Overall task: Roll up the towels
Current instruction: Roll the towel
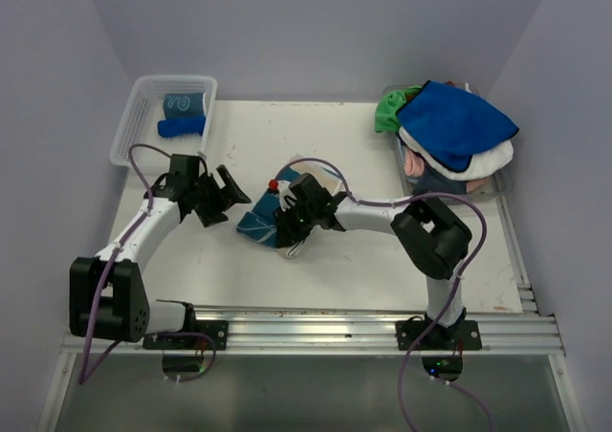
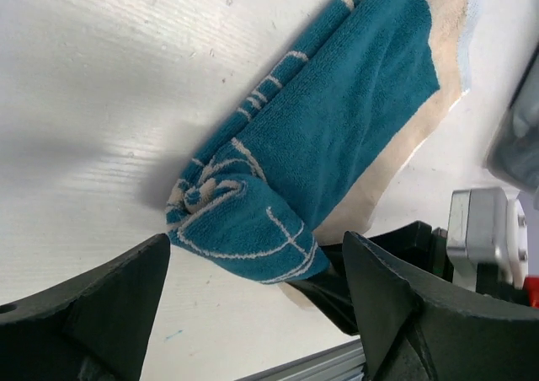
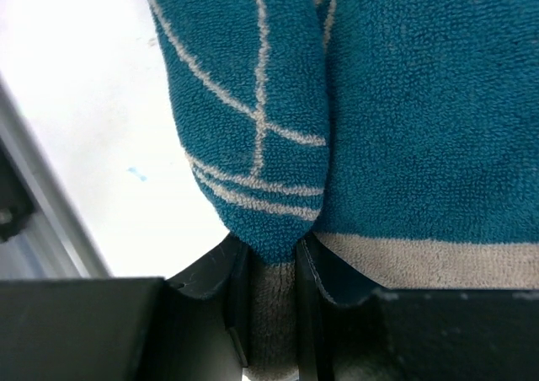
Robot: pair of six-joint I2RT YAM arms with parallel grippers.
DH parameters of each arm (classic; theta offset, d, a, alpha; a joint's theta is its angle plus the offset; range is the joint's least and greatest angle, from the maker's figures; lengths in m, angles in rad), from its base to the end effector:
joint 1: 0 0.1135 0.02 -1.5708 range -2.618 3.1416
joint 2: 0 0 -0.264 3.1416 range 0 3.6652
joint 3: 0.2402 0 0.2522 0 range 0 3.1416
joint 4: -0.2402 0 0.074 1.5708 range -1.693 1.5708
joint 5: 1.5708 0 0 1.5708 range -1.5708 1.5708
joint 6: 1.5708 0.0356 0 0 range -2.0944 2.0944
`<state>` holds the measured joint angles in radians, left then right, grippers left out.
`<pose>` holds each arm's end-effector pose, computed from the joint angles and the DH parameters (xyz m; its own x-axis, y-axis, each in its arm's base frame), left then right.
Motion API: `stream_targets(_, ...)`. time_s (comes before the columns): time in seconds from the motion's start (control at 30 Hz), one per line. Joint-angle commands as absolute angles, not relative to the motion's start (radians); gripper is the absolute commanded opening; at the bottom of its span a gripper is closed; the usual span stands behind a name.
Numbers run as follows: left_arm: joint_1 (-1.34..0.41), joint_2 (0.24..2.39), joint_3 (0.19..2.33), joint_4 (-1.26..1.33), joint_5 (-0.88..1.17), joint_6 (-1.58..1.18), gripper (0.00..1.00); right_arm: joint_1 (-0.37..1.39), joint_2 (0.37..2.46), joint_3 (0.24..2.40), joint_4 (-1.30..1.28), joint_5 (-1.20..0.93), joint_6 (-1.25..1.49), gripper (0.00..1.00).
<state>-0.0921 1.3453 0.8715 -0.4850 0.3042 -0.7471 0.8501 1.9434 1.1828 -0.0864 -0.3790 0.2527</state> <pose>0.2662 -0.0353 0.2241 -0.7740 -0.5796 -0.2549 -0.3637 0.7366 -0.5703 0.2579 0.3136 0.1538 -0.6937 -0.4378 -0.5719 -0.7088 0.5561 0.4340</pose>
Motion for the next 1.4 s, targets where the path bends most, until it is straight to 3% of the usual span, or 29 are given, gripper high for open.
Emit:
stream_targets(0.0, -0.087, 1.295, 0.813, -0.480, 0.346, -0.736, 0.88, 0.824, 1.928, 1.180, -0.107, -0.556, 0.351, 0.00)
stream_targets(0.13, -0.115, 1.264, 0.727, -0.440, 0.367, -0.759, 0.94, 0.789, 1.954, 1.213, -0.124, -0.635, 0.390, 0.01)
stream_targets(0.4, -0.192, 1.292, 0.631, -0.263, 0.361, -0.876, 0.96, 0.775, 1.968, 1.230, -0.141, -0.647, 0.397, 0.01)
stream_targets(0.7, -0.202, 1.350, 0.558, -0.089, 0.293, -0.982, 0.85, 0.773, 1.960, 1.220, -0.149, -0.637, 0.382, 0.01)
stream_targets(0.8, -0.206, 1.408, 0.583, -0.092, 0.301, -0.986, 0.71, 0.776, 1.953, 1.229, -0.185, -0.618, 0.354, 0.04)
stream_targets(0.9, -0.215, 1.443, 0.601, -0.116, 0.295, -0.992, 0.58, 0.776, 1.936, 1.235, -0.219, -0.562, 0.322, 0.17)
stream_targets(0.93, -0.218, 1.447, 0.604, -0.123, 0.293, -0.994, 0.50, 0.776, 1.924, 1.241, -0.251, -0.552, 0.315, 0.34)
stream_targets(1.0, -0.221, 1.447, 0.614, -0.158, 0.287, -0.989, 0.43, 0.779, 1.905, 1.250, -0.288, -0.528, 0.281, 0.54)
stream_targets(1.03, -0.221, 1.447, 0.626, -0.175, 0.282, -0.988, 0.33, 0.782, 1.878, 1.255, -0.316, -0.502, 0.272, 0.64)
stream_targets(1.1, -0.221, 1.443, 0.637, -0.214, 0.278, -0.983, 0.21, 0.795, 1.844, 1.255, -0.336, -0.448, 0.249, 0.71)
stream_targets(1.13, -0.221, 1.443, 0.638, -0.225, 0.278, -0.982, 0.09, 0.808, 1.826, 1.255, -0.353, -0.389, 0.242, 0.74)
stream_targets(1.2, -0.221, 1.445, 0.638, -0.244, 0.287, -0.979, 0.02, 0.836, 1.777, 1.258, -0.374, -0.301, 0.210, 0.75)
stream_targets(1.37, -0.221, 1.460, 0.647, -0.282, 0.299, -0.971, 0.00, 1.018, 1.698, 1.258, -0.364, 0.054, 0.094, 0.75)
